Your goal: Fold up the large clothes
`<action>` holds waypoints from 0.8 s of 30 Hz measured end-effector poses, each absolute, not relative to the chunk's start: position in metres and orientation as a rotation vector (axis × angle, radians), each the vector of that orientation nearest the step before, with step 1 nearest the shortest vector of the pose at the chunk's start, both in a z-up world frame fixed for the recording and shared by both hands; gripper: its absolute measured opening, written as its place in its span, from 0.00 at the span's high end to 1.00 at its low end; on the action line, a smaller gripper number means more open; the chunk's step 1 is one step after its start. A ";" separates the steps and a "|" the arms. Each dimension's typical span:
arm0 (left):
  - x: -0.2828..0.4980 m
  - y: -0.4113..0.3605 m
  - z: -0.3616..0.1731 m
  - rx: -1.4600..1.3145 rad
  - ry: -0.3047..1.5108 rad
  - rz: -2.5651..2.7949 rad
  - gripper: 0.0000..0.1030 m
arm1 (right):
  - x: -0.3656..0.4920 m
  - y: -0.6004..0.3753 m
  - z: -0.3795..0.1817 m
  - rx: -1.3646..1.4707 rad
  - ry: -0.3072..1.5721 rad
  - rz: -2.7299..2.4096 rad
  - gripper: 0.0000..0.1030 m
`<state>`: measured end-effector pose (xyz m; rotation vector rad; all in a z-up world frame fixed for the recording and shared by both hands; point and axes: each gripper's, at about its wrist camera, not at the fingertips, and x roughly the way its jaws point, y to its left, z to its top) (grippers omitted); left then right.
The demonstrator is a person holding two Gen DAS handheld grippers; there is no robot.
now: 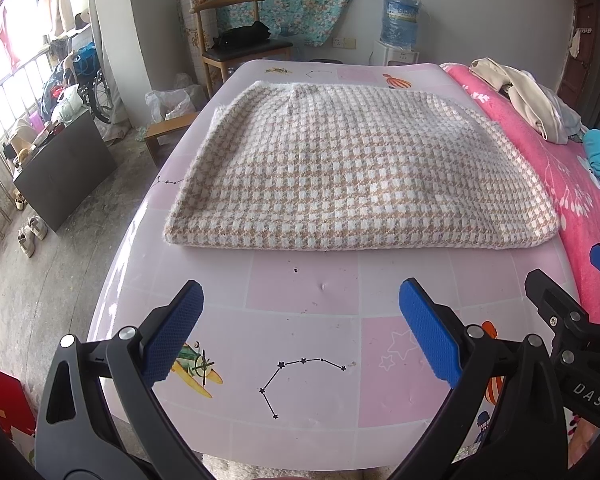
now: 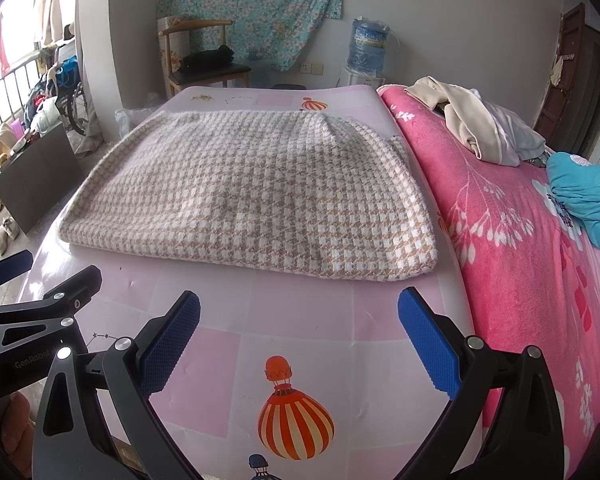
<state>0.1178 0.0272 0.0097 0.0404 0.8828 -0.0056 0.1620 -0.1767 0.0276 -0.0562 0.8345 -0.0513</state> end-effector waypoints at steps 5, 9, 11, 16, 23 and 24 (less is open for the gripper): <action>0.118 0.027 0.010 0.040 0.883 -0.006 0.08 | 0.162 -0.176 0.027 -0.056 0.835 -0.051 0.06; 0.118 0.027 0.010 0.040 0.883 -0.006 0.08 | 0.162 -0.176 0.027 -0.057 0.835 -0.051 0.06; 0.118 0.027 0.010 0.041 0.883 -0.006 0.08 | 0.162 -0.176 0.027 -0.057 0.836 -0.053 0.06; 0.118 0.027 0.010 0.040 0.883 -0.006 0.08 | 0.161 -0.179 0.028 -0.056 0.835 -0.054 0.06; 0.118 0.027 0.010 0.041 0.882 -0.006 0.08 | 0.161 -0.179 0.028 -0.056 0.836 -0.054 0.06; 0.117 0.027 0.010 0.040 0.882 -0.006 0.08 | 0.161 -0.179 0.028 -0.057 0.835 -0.054 0.06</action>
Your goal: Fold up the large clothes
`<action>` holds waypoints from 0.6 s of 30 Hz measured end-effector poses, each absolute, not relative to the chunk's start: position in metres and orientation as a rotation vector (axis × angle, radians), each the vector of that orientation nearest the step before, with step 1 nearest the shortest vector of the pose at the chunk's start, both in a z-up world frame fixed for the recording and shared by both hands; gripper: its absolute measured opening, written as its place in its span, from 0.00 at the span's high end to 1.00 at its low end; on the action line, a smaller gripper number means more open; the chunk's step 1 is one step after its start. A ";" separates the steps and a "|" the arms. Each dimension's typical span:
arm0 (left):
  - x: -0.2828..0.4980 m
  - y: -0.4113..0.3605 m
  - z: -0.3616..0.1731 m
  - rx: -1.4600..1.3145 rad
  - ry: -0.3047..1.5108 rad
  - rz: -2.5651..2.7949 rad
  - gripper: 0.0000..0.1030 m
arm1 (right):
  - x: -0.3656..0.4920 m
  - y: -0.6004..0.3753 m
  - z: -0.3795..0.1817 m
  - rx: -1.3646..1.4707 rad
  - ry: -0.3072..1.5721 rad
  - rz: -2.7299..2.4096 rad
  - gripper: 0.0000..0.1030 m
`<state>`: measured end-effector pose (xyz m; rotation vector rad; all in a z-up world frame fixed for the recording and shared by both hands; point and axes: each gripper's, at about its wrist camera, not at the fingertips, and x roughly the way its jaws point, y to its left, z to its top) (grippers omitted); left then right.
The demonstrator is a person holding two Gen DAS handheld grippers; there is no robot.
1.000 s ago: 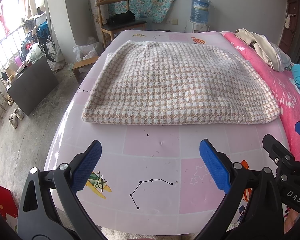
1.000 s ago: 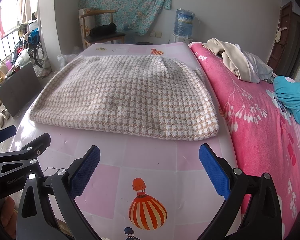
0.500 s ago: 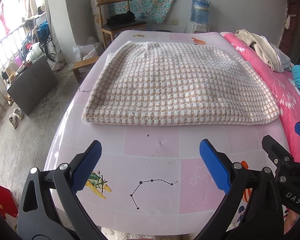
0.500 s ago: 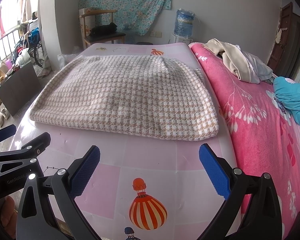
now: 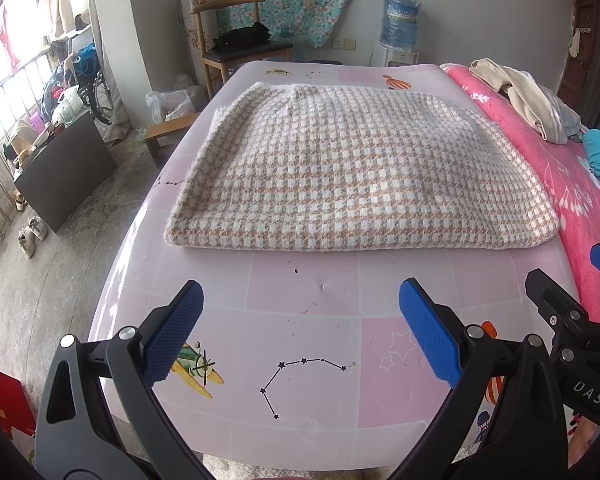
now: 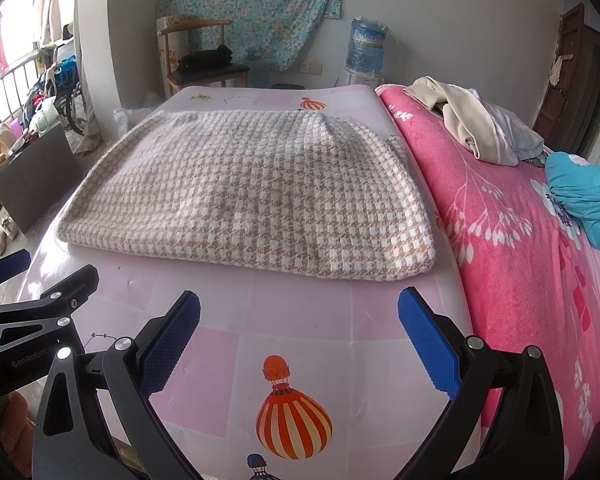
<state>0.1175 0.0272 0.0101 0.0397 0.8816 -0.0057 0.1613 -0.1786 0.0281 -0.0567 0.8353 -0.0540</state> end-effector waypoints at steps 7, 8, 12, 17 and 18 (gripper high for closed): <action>0.117 0.026 0.010 0.040 0.881 -0.005 0.08 | 0.161 -0.180 0.029 -0.057 0.835 -0.055 0.06; 0.117 0.026 0.010 0.040 0.882 -0.006 0.08 | 0.161 -0.179 0.029 -0.056 0.836 -0.054 0.06; 0.117 0.026 0.010 0.039 0.882 -0.006 0.08 | 0.161 -0.180 0.029 -0.057 0.836 -0.055 0.06; 0.117 0.025 0.010 0.039 0.880 -0.006 0.08 | 0.161 -0.180 0.029 -0.055 0.836 -0.054 0.06; 0.117 0.025 0.011 0.039 0.880 -0.007 0.08 | 0.161 -0.180 0.029 -0.056 0.836 -0.054 0.06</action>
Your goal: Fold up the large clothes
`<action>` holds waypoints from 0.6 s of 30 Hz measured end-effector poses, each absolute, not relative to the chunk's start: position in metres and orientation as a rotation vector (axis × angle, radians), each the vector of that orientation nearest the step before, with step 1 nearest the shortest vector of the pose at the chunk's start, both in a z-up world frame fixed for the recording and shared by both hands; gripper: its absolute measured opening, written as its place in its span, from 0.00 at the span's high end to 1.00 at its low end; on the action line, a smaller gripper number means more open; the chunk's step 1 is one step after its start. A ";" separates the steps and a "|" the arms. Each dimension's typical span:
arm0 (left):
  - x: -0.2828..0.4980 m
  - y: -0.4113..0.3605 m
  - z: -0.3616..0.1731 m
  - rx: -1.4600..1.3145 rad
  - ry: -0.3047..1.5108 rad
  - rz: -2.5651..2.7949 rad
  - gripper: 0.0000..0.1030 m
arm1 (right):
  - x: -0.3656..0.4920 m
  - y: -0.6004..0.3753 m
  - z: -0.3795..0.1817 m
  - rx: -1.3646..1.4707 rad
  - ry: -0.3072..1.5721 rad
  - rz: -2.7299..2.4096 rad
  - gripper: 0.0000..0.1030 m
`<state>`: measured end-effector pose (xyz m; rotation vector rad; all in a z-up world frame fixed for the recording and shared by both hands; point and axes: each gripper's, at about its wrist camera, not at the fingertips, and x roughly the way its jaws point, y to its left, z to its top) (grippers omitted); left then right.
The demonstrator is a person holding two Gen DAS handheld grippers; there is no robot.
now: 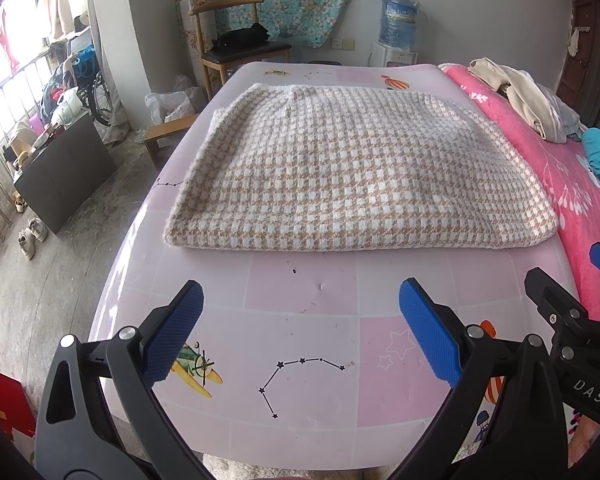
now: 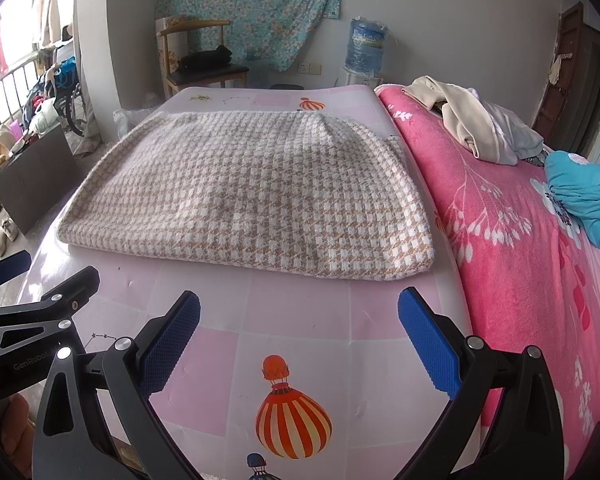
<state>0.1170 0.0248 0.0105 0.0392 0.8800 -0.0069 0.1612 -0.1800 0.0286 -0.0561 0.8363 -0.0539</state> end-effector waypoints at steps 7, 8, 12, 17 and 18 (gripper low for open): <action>0.117 0.024 0.010 0.038 0.881 -0.006 0.08 | 0.161 -0.181 0.027 -0.057 0.841 -0.051 0.06; 0.118 0.024 0.010 0.038 0.882 -0.007 0.08 | 0.161 -0.181 0.027 -0.056 0.842 -0.050 0.06; 0.118 0.025 0.010 0.038 0.881 -0.007 0.08 | 0.165 -0.179 0.024 -0.056 0.850 -0.048 0.06; 0.119 0.024 0.010 0.039 0.883 -0.007 0.08 | 0.169 -0.180 0.023 -0.057 0.854 -0.050 0.06; 0.119 0.025 0.010 0.038 0.882 -0.008 0.08 | 0.170 -0.180 0.023 -0.056 0.854 -0.051 0.06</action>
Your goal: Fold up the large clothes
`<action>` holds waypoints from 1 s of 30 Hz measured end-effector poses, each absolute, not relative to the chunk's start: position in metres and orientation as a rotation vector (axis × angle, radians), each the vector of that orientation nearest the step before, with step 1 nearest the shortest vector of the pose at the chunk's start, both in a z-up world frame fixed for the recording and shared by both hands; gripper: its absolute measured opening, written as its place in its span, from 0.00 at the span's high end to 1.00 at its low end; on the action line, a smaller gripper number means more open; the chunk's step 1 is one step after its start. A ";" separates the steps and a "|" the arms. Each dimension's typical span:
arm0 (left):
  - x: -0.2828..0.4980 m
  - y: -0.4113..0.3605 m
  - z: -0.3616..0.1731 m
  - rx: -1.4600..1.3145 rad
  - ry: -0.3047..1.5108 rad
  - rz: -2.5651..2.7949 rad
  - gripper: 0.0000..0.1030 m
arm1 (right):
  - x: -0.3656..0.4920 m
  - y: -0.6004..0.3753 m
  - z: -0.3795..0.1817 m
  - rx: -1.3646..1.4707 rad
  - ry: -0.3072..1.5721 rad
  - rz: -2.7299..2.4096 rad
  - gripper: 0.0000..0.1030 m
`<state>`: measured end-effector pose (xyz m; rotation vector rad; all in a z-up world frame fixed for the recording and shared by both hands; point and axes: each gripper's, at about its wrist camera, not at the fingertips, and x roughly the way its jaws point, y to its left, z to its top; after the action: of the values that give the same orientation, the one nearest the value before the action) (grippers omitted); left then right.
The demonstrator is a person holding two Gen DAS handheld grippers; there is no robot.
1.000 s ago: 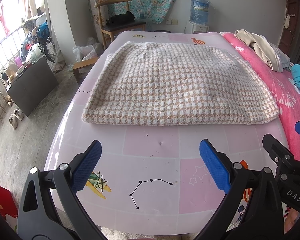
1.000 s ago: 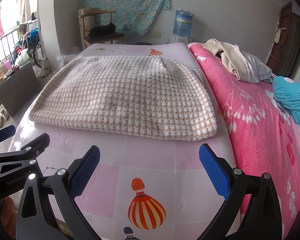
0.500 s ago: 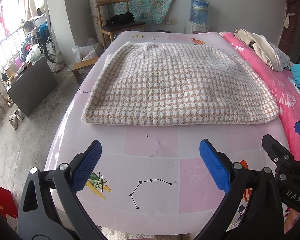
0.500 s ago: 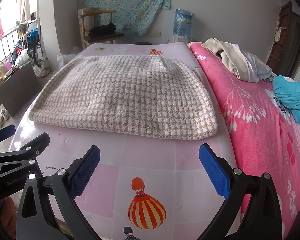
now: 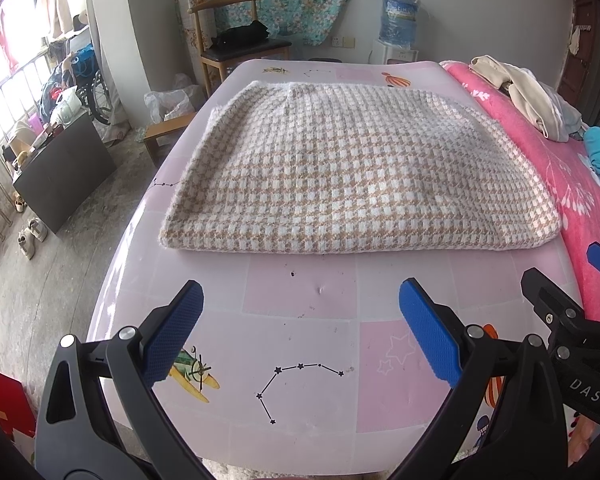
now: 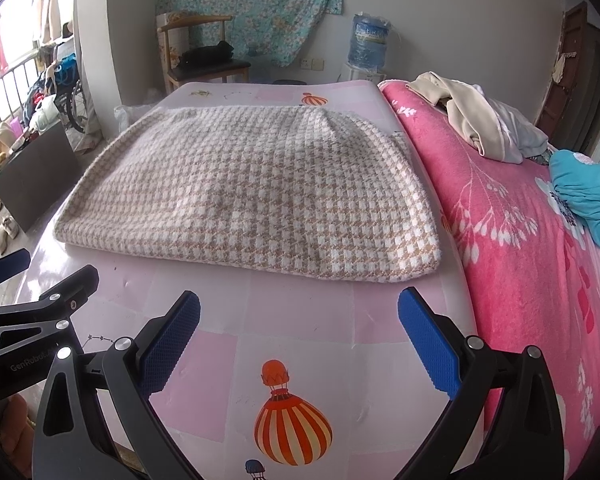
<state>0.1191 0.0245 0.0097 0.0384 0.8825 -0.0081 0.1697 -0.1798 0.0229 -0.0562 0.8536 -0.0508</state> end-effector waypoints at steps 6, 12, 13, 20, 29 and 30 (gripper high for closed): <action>0.119 0.023 0.010 0.038 0.882 -0.008 0.08 | 0.171 -0.180 0.023 -0.056 0.854 -0.052 0.06; 0.120 0.024 0.010 0.038 0.883 -0.010 0.08 | 0.171 -0.180 0.023 -0.056 0.854 -0.052 0.06; 0.120 0.023 0.010 0.038 0.883 -0.010 0.08 | 0.171 -0.180 0.023 -0.056 0.854 -0.052 0.06; 0.120 0.023 0.011 0.038 0.880 -0.010 0.08 | 0.171 -0.181 0.023 -0.058 0.852 -0.052 0.06; 0.120 0.023 0.012 0.038 0.874 -0.013 0.08 | 0.169 -0.181 0.025 -0.055 0.848 -0.053 0.06; 0.120 0.023 0.013 0.037 0.873 -0.013 0.08 | 0.168 -0.181 0.026 -0.054 0.847 -0.053 0.06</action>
<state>0.1198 0.0228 0.0126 0.0373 0.8734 -0.0133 0.1680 -0.1811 0.0263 -0.0542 0.8472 -0.0533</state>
